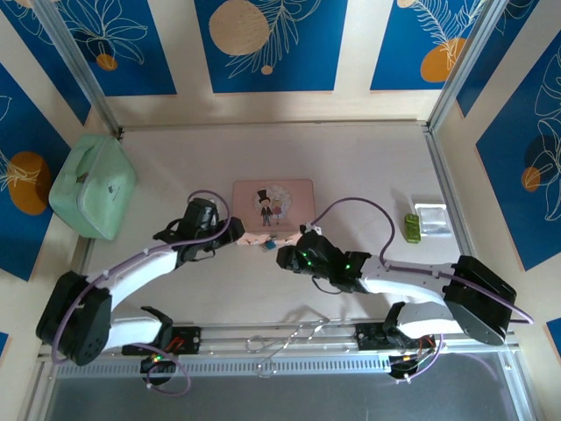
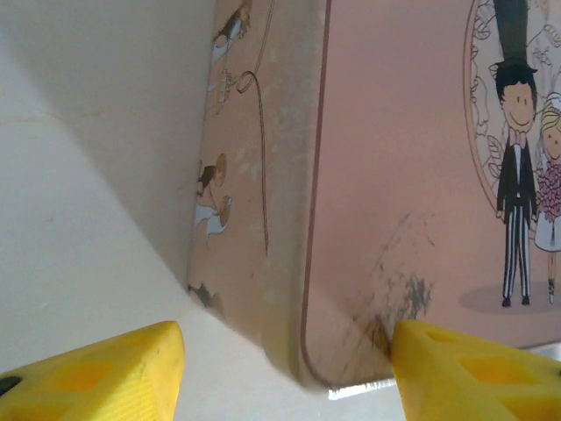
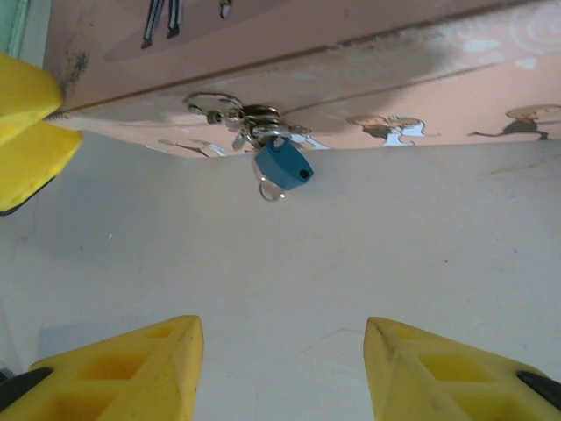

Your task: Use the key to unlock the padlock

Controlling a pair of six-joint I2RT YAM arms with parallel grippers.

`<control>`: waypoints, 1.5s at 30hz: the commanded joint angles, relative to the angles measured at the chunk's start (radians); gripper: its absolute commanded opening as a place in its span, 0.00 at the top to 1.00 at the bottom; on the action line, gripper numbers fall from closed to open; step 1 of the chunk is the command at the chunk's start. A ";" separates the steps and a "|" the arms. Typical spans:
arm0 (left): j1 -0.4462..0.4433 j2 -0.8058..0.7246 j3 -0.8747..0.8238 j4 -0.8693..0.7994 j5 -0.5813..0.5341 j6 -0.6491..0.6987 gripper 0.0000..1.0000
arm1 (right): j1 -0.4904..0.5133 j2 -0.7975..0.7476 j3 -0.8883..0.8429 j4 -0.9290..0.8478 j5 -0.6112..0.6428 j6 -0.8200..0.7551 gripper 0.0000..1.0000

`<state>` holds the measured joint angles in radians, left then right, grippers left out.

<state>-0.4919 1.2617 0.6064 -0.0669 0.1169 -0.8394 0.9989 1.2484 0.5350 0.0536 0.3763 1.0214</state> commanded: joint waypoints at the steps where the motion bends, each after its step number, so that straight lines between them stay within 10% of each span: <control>1: 0.013 0.047 -0.025 0.155 0.038 -0.020 0.38 | -0.004 -0.039 -0.036 0.028 -0.011 -0.005 0.48; 15: 0.015 0.018 -0.157 0.237 0.032 -0.084 0.44 | -0.011 -0.048 0.142 -0.176 0.014 0.050 0.49; 45: 0.016 -0.097 -0.106 0.081 0.047 -0.044 0.41 | -0.090 0.285 0.160 0.052 -0.047 -0.014 0.45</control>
<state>-0.4862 1.1954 0.4805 0.0788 0.1608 -0.9077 0.9077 1.5230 0.7044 0.0605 0.3496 0.9806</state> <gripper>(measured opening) 0.584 0.554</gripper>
